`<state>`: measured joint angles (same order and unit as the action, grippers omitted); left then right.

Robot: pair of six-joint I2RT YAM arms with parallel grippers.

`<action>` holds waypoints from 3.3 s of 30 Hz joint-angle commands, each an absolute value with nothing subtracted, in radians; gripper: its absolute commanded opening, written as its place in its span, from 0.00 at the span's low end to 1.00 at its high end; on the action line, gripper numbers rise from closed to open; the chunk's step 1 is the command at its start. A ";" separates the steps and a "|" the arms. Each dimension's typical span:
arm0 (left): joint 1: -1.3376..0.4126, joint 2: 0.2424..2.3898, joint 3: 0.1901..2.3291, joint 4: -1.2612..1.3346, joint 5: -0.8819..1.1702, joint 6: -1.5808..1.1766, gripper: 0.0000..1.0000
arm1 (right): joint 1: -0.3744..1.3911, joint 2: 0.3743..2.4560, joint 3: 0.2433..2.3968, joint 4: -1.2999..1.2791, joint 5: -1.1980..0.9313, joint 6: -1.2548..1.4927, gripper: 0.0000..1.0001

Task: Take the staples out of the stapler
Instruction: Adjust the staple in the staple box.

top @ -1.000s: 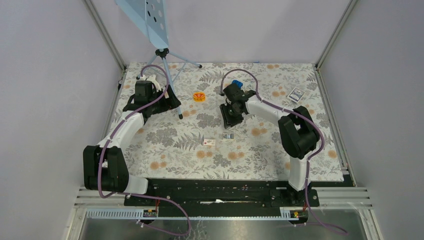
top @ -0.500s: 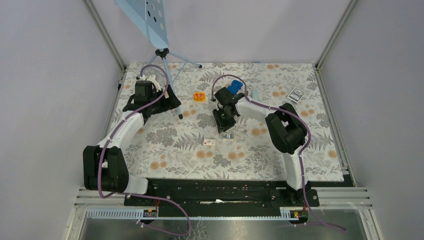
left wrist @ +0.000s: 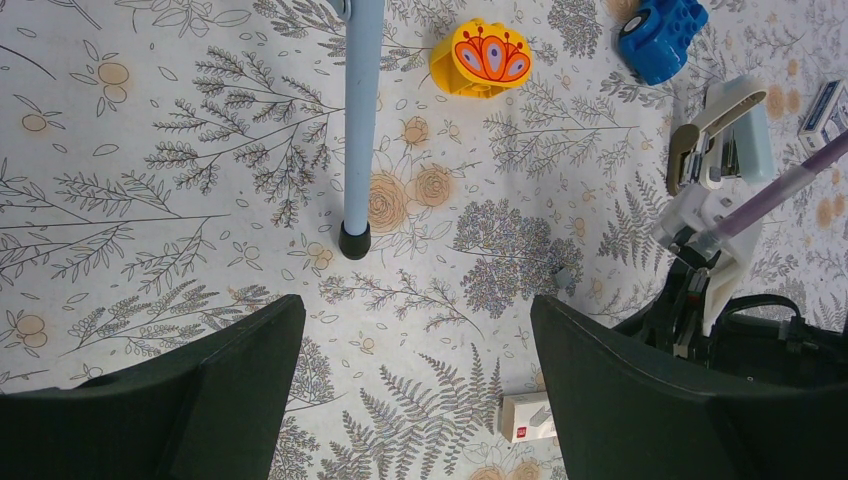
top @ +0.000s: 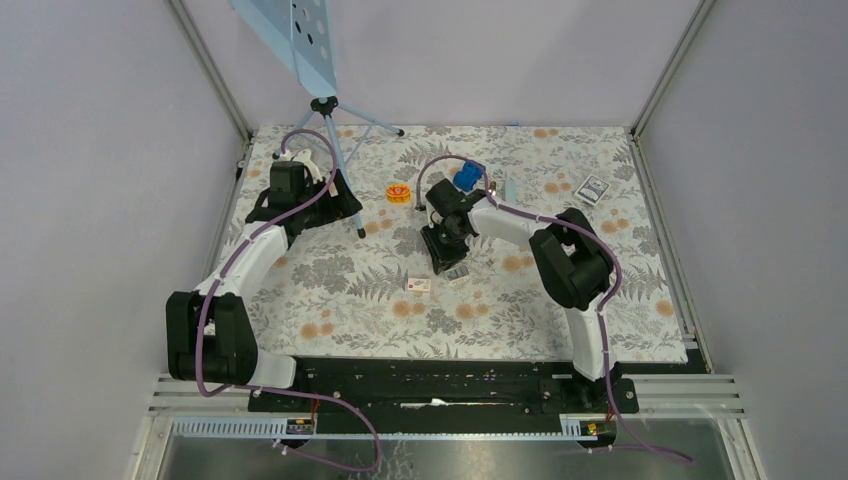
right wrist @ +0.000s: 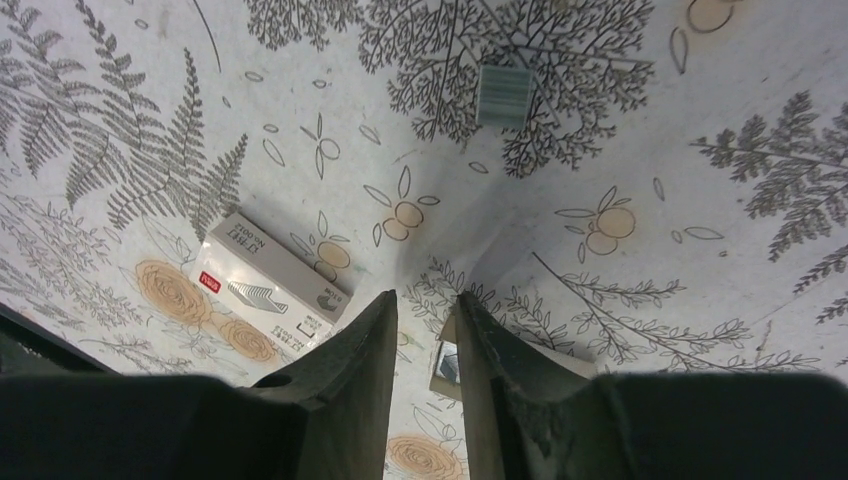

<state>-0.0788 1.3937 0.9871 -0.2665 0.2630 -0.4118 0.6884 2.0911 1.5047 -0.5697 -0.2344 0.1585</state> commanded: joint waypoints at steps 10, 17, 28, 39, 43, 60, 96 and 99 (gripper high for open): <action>-0.078 1.355 0.982 -0.213 0.278 -0.413 0.88 | 0.703 1.988 1.492 -0.549 -0.259 0.165 0.38; -0.078 1.355 0.982 -0.213 0.281 -0.414 0.88 | 0.700 1.870 1.455 -0.479 -0.105 0.214 0.44; -0.078 1.356 0.983 -0.209 0.290 -0.417 0.87 | 0.663 1.861 1.405 -0.625 -0.074 0.204 0.50; -0.078 1.359 0.982 -0.209 0.291 -0.419 0.88 | 0.663 1.884 1.350 -0.606 -0.085 0.210 0.52; -0.078 1.360 0.982 -0.209 0.292 -0.419 0.88 | 0.663 1.897 1.350 -0.592 -0.077 0.212 0.52; -0.078 1.360 0.979 -0.209 0.291 -0.418 0.88 | 0.663 1.940 1.367 -0.582 -0.066 0.206 0.59; -0.078 1.359 0.980 -0.209 0.290 -0.417 0.88 | 0.663 1.950 1.350 -0.589 -0.054 0.197 0.55; -0.078 1.360 0.981 -0.209 0.291 -0.419 0.88 | 0.664 1.950 1.353 -0.591 -0.054 0.195 0.55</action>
